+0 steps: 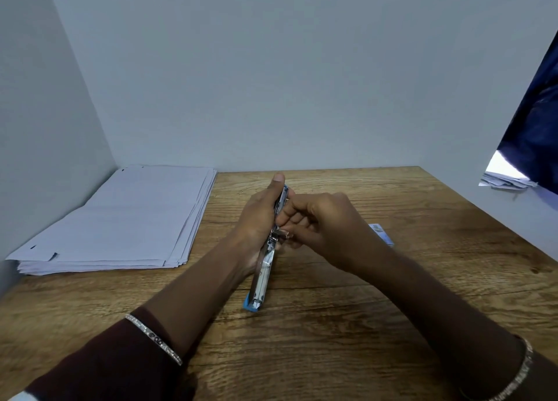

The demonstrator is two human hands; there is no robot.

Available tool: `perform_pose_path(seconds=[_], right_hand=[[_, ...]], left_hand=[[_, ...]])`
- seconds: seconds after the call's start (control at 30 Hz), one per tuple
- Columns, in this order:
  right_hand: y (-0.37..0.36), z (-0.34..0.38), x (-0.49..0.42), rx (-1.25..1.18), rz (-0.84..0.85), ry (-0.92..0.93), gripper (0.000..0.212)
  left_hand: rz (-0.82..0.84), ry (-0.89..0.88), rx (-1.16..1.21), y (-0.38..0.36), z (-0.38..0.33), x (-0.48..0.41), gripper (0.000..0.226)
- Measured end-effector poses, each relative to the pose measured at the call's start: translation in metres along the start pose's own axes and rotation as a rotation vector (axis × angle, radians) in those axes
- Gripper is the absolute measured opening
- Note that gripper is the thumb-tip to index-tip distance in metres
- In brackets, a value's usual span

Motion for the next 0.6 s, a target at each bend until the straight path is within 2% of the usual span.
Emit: perform_pose_path(seconds=[0.2,0.4,0.6], right_hand=[[0.0077,0.0017,-0.0025,0.029,0.113,0.132,0.003],[0.0079,0.0034,-0.0010,0.084,0.130,0.225,0.005],[0.0101,-0.0023,0.0004,-0.006,0.099,0.079,0.004]], left_hand=[[0.079,-0.079,-0.115,-0.0031,0.0034,0.0008,0.057],[0.159,-0.091,-0.154,-0.0032,0.0039,0.0007,0.064],[0.167,-0.001,-0.137,-0.0010,0.0075,-0.0011,0.061]])
Point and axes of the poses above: each hand's wrist, its own x-axis away from the middle knuckle, its own y-axis out of the back of the hand, z = x × y, the point moved 4 cm from there along -x, towards the middle knuckle, and after that the axes turned 14 degrees about -z, right-handed, at the moved point
